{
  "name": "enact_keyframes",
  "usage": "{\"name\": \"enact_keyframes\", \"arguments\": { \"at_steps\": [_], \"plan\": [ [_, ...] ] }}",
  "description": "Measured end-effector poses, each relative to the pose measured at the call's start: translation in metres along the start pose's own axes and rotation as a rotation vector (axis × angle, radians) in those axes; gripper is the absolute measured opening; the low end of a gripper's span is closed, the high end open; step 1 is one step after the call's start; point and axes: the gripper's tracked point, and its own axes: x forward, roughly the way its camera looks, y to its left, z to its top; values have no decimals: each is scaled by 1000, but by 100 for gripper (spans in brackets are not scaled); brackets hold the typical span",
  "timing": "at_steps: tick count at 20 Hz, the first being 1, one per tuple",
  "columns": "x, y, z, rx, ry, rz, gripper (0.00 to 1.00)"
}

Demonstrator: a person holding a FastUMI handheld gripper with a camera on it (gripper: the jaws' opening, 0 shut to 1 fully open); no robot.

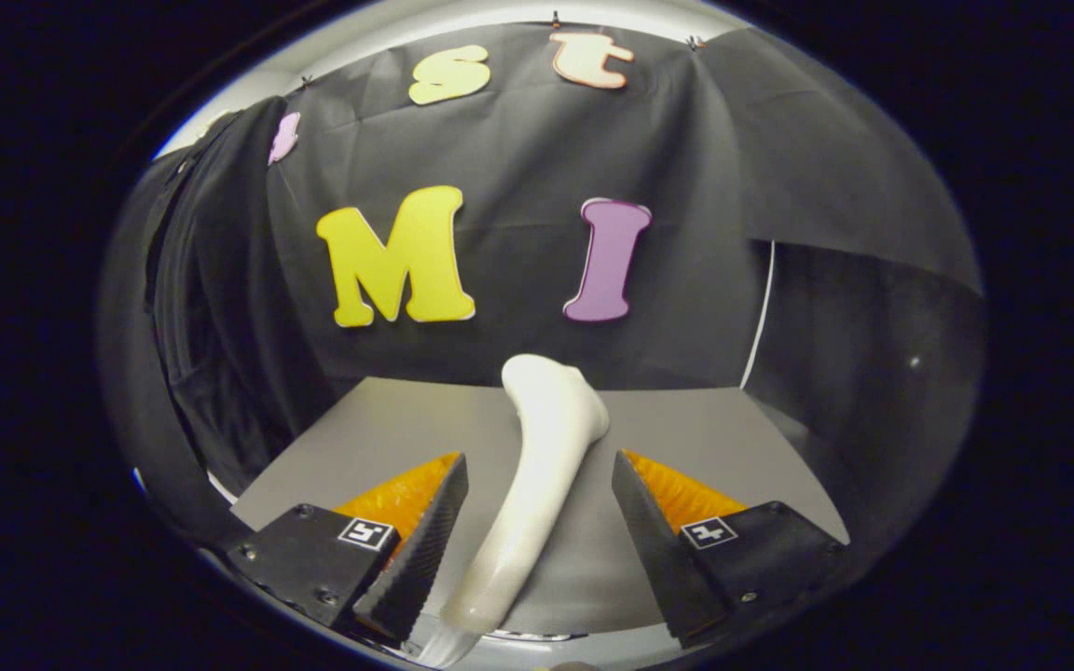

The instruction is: Iron the clothes twice with a garment steamer, once on the left side and once on the right side.

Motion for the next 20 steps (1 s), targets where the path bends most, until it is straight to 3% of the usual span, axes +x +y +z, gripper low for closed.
{"name": "enact_keyframes", "arguments": {
  "at_steps": [3,7,10,12,20],
  "plan": [
    [18,1,-19,3,83,35,89],
    [25,5,-22,-13,91,48,72],
    [26,6,-25,-5,98,36,69],
    [28,17,-40,53,157,81,67],
    [23,17,-28,74,64,31,46]
  ]
}}
